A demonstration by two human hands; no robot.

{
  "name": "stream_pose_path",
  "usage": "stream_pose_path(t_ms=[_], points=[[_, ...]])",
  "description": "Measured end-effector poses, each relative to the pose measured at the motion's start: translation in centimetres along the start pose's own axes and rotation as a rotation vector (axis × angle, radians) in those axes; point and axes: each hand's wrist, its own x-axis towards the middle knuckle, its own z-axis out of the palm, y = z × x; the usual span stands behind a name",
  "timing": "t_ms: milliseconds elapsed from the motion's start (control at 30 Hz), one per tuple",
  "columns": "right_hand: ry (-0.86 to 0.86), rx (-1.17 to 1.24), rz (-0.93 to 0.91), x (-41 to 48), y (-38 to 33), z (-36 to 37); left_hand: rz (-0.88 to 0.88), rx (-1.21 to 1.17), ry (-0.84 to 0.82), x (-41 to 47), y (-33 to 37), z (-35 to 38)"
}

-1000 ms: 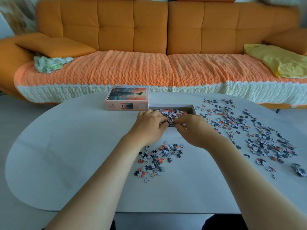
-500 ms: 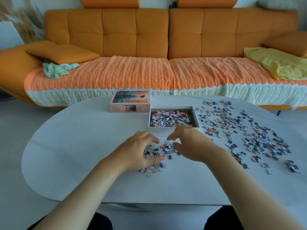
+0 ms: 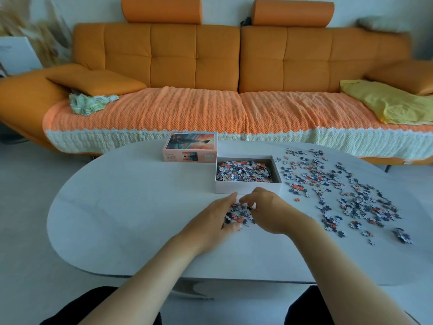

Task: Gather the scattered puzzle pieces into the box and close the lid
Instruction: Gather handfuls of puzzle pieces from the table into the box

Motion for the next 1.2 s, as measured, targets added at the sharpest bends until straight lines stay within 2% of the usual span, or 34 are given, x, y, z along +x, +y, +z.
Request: stream_pose_path(t_ms=[200, 300, 367, 433, 667, 867, 1200], points=[[-0.004, 0.009, 0.088, -1.4, 0.0, -0.3, -0.003, -0.105, 0.042, -0.4, 0.8, -0.3], [0.044, 0.047, 0.103, -2.2, 0.0, -0.7, 0.009, 0.081, 0.021, -0.8, -0.2, -1.9], [0.049, -0.016, 0.146, -2.7, 0.1, -0.8, 0.001, 0.23, -0.04, -1.3, -1.1, -2.8], [0.036, -0.111, 0.205, -3.0, 0.2, -0.6, -0.033, 0.272, -0.092, -1.7, -1.6, -3.3], [-0.033, -0.109, 0.138, -2.2, -2.2, 1.0, 0.0, 0.2, -0.017, -1.4, -1.0, -2.1], [0.025, 0.019, 0.127, -0.9, -2.4, 1.2, 0.015, 0.143, -0.015, -0.1, -0.5, -1.8], [0.115, 0.155, 0.109, 0.4, -1.1, 0.5, 0.013, 0.08, 0.081, 2.5, 0.4, -1.7]])
